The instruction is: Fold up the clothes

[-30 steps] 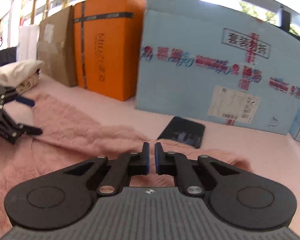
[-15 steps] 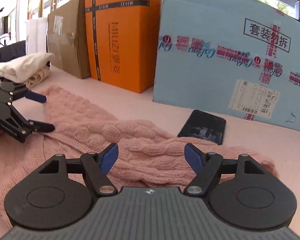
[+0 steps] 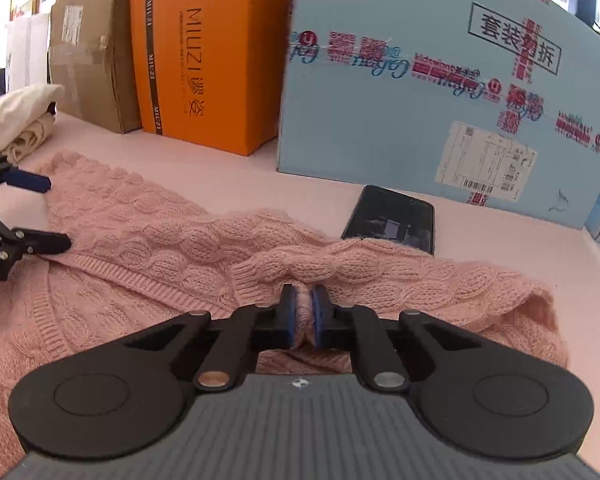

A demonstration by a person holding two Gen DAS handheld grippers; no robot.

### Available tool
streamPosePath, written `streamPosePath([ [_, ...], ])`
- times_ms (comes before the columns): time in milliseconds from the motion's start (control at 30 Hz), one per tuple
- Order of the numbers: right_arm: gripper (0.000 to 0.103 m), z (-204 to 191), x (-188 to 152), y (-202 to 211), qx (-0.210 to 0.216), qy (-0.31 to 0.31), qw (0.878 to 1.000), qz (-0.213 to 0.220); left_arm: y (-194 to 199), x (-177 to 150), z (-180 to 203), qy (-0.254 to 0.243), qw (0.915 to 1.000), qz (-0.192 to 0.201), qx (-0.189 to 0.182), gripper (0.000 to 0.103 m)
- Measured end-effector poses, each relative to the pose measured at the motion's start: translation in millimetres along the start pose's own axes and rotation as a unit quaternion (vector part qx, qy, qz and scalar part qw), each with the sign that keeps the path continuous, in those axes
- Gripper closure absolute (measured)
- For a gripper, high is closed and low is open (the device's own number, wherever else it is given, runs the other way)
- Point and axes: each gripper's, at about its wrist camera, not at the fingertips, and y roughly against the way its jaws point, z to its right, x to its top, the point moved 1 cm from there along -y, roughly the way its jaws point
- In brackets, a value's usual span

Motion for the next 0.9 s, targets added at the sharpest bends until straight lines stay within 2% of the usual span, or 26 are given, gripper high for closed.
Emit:
streamPosePath([
  [100, 0.096, 16, 7, 10, -0.016, -0.027, 0.999, 0.028, 0, 0, -1, 0.000, 1.0000, 0.000, 0.000, 0.000],
  [200, 0.096, 44, 30, 22, -0.081, -0.046, 0.992, 0.083, 0, 0, -1, 0.000, 1.0000, 0.000, 0.000, 0.000],
  [267, 0.096, 67, 44, 14, -0.115, -0.061, 0.987, 0.096, 0, 0, -1, -0.001, 1.0000, 0.000, 0.000, 0.000],
  [400, 0.096, 115, 57, -24, -0.126, -0.112, 0.983, 0.078, -1, 0, -2, -0.001, 1.0000, 0.000, 0.000, 0.000],
  [533, 0.092, 151, 46, -59, -0.157, -0.160, 0.973, 0.053, -2, 0, -3, 0.005, 1.0000, -0.002, -0.004, 0.000],
  [567, 0.088, 158, 41, -64, -0.162, -0.173, 0.970, 0.050, -2, 0, -3, 0.006, 1.0000, -0.003, -0.005, 0.000],
  [600, 0.071, 165, 36, -70, -0.166, -0.188, 0.967, 0.045, -2, 0, -3, 0.007, 1.0000, -0.003, -0.006, 0.000],
  [633, 0.044, 171, 31, -74, -0.170, -0.203, 0.963, 0.040, -2, 0, -3, 0.008, 0.9999, -0.004, -0.006, 0.000],
  [667, 0.033, 174, 27, -74, -0.175, -0.213, 0.960, 0.040, -2, 0, -3, 0.008, 0.9999, -0.004, -0.006, 0.000],
  [700, 0.026, 176, 25, -72, -0.181, -0.219, 0.958, 0.043, -2, 0, -3, 0.009, 0.9999, -0.004, -0.007, 0.000],
  [800, 0.026, 179, 24, -61, -0.203, -0.222, 0.952, 0.062, 2, 0, -6, 0.017, 0.9998, 0.005, -0.005, 0.000],
  [900, 0.021, 174, 28, -30, -0.242, -0.219, 0.939, 0.106, 21, 3, -17, 0.036, 0.9978, 0.052, 0.017, 0.000],
])
